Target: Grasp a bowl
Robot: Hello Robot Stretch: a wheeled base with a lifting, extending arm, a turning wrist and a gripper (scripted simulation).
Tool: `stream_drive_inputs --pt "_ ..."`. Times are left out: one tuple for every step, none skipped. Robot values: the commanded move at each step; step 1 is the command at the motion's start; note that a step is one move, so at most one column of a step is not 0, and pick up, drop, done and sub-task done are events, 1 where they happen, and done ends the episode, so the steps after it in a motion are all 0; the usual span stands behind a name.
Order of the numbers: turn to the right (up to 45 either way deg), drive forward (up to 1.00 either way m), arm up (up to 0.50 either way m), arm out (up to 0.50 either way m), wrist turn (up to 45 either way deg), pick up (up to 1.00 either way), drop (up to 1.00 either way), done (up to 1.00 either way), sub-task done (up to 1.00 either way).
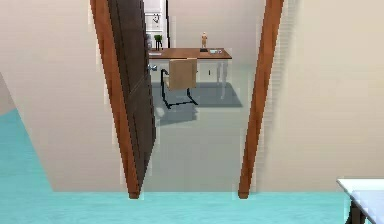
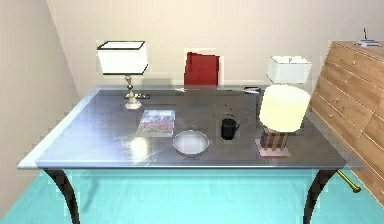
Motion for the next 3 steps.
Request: stream_drive_inputs --pt "0.0 0.0 0.5 0.0 0.0 0.0 0.0 0.0 0.0" --pt "0.0 0.0 0.3 0.0 0.0 0.0 0.0 0.0 0.0" --pt "0.0 0.0 0.0 0.44 0.0 0.0 0.0 0.0 0.0"
